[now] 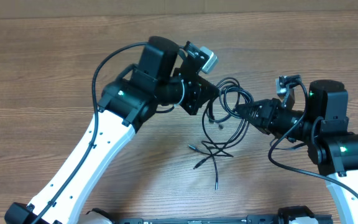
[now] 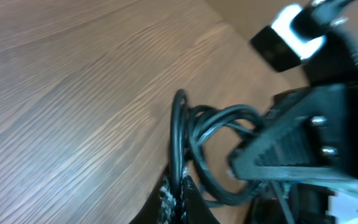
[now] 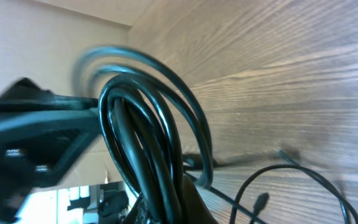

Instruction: Untangle cables

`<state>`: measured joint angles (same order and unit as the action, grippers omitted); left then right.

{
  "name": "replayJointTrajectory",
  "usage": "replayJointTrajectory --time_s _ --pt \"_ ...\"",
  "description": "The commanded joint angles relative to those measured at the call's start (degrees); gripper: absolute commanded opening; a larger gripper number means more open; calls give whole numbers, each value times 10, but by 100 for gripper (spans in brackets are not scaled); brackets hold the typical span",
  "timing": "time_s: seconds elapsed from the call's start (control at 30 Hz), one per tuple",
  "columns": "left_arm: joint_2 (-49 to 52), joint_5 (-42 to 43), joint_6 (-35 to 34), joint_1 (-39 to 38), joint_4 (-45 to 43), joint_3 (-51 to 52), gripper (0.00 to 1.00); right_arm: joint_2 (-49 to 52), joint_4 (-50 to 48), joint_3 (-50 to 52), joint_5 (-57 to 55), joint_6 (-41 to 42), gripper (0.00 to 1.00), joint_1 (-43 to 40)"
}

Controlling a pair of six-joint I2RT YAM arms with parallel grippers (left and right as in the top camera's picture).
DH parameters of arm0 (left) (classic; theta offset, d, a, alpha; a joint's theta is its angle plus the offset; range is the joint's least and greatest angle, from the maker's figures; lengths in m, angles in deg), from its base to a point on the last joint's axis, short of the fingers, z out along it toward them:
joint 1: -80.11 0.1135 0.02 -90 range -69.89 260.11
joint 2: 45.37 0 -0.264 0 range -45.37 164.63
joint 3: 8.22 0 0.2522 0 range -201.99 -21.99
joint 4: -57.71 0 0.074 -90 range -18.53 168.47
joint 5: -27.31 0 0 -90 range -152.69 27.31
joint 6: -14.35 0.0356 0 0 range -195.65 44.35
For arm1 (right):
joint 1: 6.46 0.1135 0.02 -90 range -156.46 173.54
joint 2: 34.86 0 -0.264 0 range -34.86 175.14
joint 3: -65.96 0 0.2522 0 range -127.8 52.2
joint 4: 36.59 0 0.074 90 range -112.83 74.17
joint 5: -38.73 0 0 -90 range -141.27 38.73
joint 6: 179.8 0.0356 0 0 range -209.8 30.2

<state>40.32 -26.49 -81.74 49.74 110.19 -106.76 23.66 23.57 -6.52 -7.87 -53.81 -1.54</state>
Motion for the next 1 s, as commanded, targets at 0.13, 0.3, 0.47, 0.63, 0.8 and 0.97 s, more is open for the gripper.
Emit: replayJointTrajectory --time_s 0.13,0.3,0.47,0.63,0.8,0.97 --pt "1 205 -14 55 -41 -8 4 1 5 -5 -24 -14 4 2" --pt "1 221 -42 93 -49 -8 4 1 10 -5 -24 -21 4 2" --pt "1 218 -58 141 -69 -8 4 1 53 -5 -22 -81 4 2" --pt "1 217 -194 188 -141 -8 4 1 105 -5 -22 -153 4 2" --pt "1 146 -212 198 -164 -8 4 1 126 -5 -22 -189 4 2" --pt "1 66 -146 198 -98 -8 53 1 121 -5 7 -196 4 2"
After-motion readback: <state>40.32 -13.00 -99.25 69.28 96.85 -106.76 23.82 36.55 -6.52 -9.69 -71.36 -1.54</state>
